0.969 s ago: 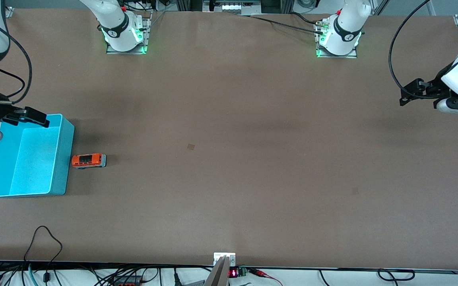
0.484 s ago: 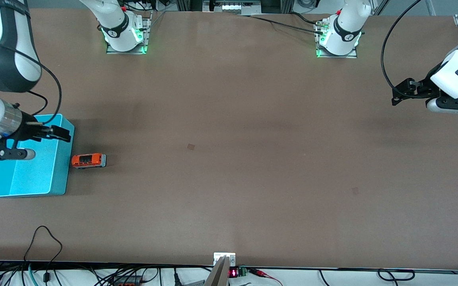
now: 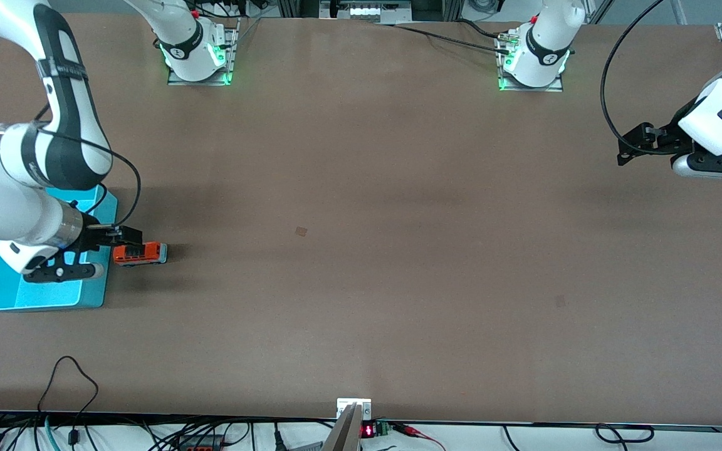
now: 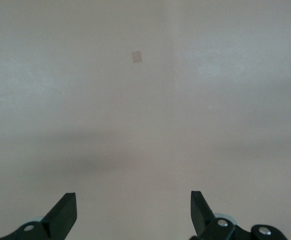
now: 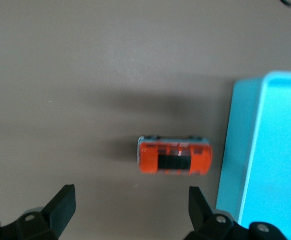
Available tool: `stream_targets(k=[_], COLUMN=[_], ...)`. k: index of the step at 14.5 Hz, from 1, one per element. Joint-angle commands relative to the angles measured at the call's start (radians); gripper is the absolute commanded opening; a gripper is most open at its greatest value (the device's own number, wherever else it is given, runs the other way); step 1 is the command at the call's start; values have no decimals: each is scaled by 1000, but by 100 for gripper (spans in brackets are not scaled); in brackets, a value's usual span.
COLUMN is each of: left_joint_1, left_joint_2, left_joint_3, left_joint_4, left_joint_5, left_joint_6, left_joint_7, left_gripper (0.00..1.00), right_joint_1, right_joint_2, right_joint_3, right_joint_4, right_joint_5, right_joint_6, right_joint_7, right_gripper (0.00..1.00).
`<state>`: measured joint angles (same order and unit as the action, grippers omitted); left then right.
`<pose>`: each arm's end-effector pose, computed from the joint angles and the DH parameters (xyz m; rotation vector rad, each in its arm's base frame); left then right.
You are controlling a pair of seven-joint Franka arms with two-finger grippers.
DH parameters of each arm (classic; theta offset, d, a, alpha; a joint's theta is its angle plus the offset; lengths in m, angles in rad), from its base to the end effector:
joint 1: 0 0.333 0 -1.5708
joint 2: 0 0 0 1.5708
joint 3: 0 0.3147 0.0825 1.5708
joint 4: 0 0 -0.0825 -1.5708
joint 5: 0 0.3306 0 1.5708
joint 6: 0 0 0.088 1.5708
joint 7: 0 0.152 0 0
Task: Wind up bus and store in blue box
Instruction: 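Move the right gripper from the box toward the bus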
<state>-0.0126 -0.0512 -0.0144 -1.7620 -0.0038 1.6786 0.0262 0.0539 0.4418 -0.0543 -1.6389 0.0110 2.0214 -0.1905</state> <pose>0.4880 -0.0139 0.5323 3.1371 -0.0827 -0.0505 0.6168 0.0041 0.3362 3.1182 0.2964 -0.0935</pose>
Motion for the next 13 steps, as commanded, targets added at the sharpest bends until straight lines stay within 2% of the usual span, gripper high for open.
stream_targets(k=[1, 4, 6, 13], left_joint_1=[2, 2, 2, 2], left_joint_2=[1, 1, 1, 1], left_joint_3=[-2, -2, -4, -2], left_joint_4=[18, 18, 18, 18], left_joint_5=[-4, -4, -4, -4], left_joint_6=[-20, -20, -22, -30], left_joint_7=[-8, -8, -8, -8], left_gripper=[100, 100, 100, 100], right_joint_1=[-32, -37, -46, -49], right_joint_2=[17, 14, 6, 15], right_joint_3=[4, 4, 4, 4], right_joint_4=[-53, -125, -180, -211], right_joint_5=[-11, -11, -5, -13], right_joint_6=[104, 187, 209, 266], right_joint_7=[-253, -562, -677, -1081], right_gripper=[100, 100, 100, 100])
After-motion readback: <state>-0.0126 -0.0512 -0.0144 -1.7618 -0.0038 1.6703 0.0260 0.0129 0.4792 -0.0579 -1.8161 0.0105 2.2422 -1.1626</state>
